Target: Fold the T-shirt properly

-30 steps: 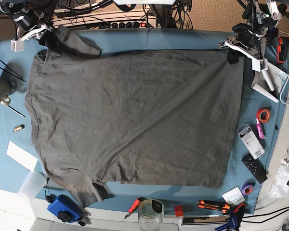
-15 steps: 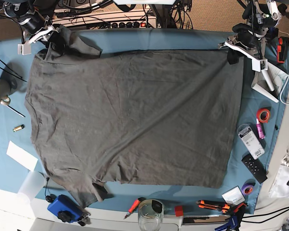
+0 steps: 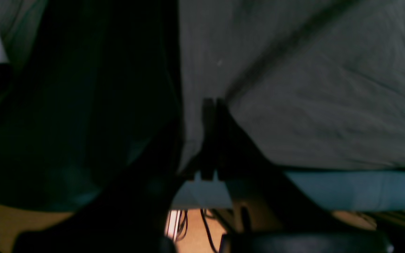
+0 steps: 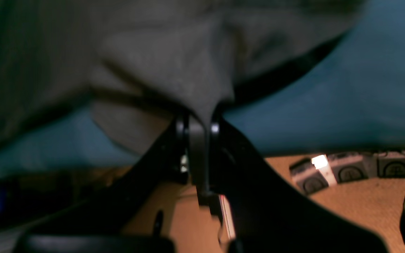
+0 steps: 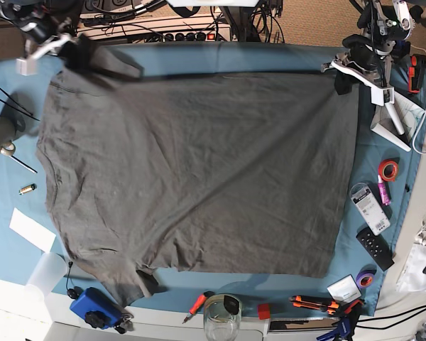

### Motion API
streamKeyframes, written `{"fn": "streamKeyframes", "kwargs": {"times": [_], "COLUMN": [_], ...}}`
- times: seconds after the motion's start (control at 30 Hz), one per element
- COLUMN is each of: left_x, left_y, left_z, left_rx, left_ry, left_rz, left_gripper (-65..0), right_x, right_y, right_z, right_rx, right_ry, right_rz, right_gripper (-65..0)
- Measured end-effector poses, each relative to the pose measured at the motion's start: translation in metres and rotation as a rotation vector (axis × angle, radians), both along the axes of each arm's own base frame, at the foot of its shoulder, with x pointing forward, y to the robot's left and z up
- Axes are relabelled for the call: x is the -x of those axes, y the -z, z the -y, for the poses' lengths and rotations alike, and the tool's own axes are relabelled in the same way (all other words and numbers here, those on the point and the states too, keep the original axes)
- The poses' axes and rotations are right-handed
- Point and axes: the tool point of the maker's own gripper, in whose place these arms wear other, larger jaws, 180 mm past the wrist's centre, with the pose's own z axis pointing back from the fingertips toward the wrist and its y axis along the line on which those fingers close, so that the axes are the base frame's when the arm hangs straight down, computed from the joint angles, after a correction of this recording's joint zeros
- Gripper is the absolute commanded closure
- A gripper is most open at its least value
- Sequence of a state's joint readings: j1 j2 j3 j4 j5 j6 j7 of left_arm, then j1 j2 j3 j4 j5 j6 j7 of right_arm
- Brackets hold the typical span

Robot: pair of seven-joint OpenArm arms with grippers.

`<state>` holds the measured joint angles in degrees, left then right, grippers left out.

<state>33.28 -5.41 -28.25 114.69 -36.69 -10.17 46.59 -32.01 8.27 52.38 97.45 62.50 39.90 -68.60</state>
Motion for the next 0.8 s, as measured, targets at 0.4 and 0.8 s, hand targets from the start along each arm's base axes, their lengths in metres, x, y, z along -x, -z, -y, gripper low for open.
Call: {"fn": "streamKeyframes", "kwargs": {"times": [0.4,0.8], "left_x": [0.015,0.031], "left_y": [-0.01,-0.004], "left_z": [0.007,0.0], "left_rx": [-0.018,-0.026], "left_ry": [0.043,0.033], "left_rz": [-0.027,-0.08], "left_gripper": [0.0,0.0], "right_x": [0.021,0.042], "right_y": [-0.008,-0.023], "right_z": [0.004,0.017], "right_rx": [-0.047,-0.06], "right_ry": [0.019,0.085], "right_rz": [-0.018,0.001], "right_gripper": [0.0,0.0]}}
